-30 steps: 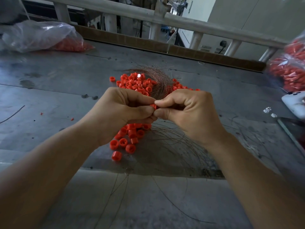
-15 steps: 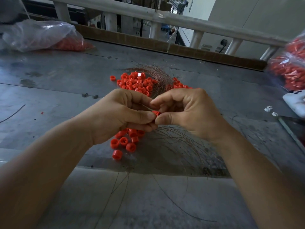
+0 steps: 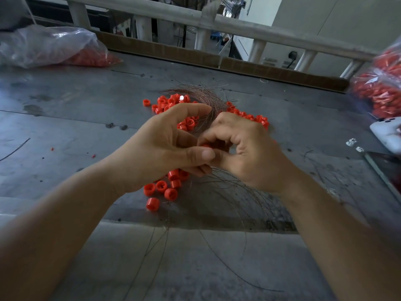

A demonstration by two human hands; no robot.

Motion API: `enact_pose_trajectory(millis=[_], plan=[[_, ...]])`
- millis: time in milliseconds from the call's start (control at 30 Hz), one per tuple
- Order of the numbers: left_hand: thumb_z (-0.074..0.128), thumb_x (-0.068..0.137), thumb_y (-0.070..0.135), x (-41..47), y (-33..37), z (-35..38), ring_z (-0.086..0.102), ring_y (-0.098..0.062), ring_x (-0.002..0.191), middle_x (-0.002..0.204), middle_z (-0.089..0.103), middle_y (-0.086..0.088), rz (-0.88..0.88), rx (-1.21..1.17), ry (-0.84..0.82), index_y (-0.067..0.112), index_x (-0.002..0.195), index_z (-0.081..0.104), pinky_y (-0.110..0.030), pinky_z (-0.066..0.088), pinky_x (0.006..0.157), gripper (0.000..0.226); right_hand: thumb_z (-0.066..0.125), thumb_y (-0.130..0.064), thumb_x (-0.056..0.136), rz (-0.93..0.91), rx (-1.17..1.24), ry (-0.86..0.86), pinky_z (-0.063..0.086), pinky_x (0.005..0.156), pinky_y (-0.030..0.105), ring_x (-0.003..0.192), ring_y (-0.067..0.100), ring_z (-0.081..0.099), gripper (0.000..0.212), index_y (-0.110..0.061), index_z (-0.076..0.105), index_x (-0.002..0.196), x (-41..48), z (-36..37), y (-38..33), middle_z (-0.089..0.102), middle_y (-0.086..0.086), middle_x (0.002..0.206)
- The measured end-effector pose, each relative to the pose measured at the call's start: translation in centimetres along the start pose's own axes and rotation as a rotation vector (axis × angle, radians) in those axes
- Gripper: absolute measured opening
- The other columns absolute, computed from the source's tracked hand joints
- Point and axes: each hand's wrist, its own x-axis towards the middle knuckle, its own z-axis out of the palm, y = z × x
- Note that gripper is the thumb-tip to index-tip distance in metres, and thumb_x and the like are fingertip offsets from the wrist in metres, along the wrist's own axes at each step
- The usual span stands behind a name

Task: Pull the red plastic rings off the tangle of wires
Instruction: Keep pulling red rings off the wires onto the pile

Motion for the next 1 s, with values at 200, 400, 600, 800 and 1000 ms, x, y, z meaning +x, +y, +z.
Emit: enact_pose_trajectory(millis=[200,400,600,800,1000], plan=[[0.068,0.058,0.030,0.0,-0.1,0.2,0.069,-0.019,0.065,0.078,0.071,-0.013,0.034,0.029,0.012,0.028,0.124,0.040,-0.023,0.055,0.057,0.071,0.066,-0.010,0.075,0.009,0.021,0.014,0.041,0.067,0.012,0.071,-0.001,0.049,0.007,-0.006,0.067,0.080,-0.1,0.4,-0.4,0.049,-0.013,0.077],[0.066,0.059,0.029,-0.1,0.0,0.5,0.069,-0.019,0.062,0.074,0.070,-0.014,0.038,0.011,0.022,0.029,0.122,0.042,-0.023,0.054,0.055,0.067,0.065,-0.009,0.075,0.026,0.064,0.032,0.041,0.065,0.011,0.071,-0.001,0.050,0.006,-0.014,0.062,0.076,-0.1,0.6,-0.4,0.051,-0.014,0.077],[0.066,0.061,0.024,0.1,-0.1,0.1,0.070,-0.018,0.066,0.072,0.071,-0.010,-0.029,-0.104,0.016,0.019,0.119,0.048,-0.022,0.054,0.058,0.061,0.070,-0.016,0.076,0.062,0.106,0.049,0.041,0.064,0.012,0.070,-0.002,0.050,0.021,-0.032,0.056,0.075,0.0,0.3,-0.2,0.051,-0.015,0.075],[0.068,0.065,0.019,0.2,0.0,-0.3,0.069,-0.016,0.065,0.073,0.071,-0.007,-0.009,-0.116,0.070,0.017,0.108,0.057,-0.021,0.053,0.053,0.045,0.070,-0.031,0.067,0.135,0.191,0.059,0.049,0.073,0.015,0.081,0.001,0.061,0.037,-0.024,0.060,0.101,0.0,0.1,0.1,0.061,-0.010,0.086],[0.063,0.065,0.017,0.4,0.2,-1.0,0.067,-0.014,0.062,0.080,0.072,-0.010,0.040,-0.384,0.106,0.010,0.104,0.062,-0.020,0.052,0.051,0.040,0.060,-0.031,0.073,0.169,0.263,0.048,0.048,0.068,0.012,0.074,-0.004,0.062,0.014,-0.033,0.061,0.086,0.0,-0.3,0.3,0.065,-0.020,0.072]])
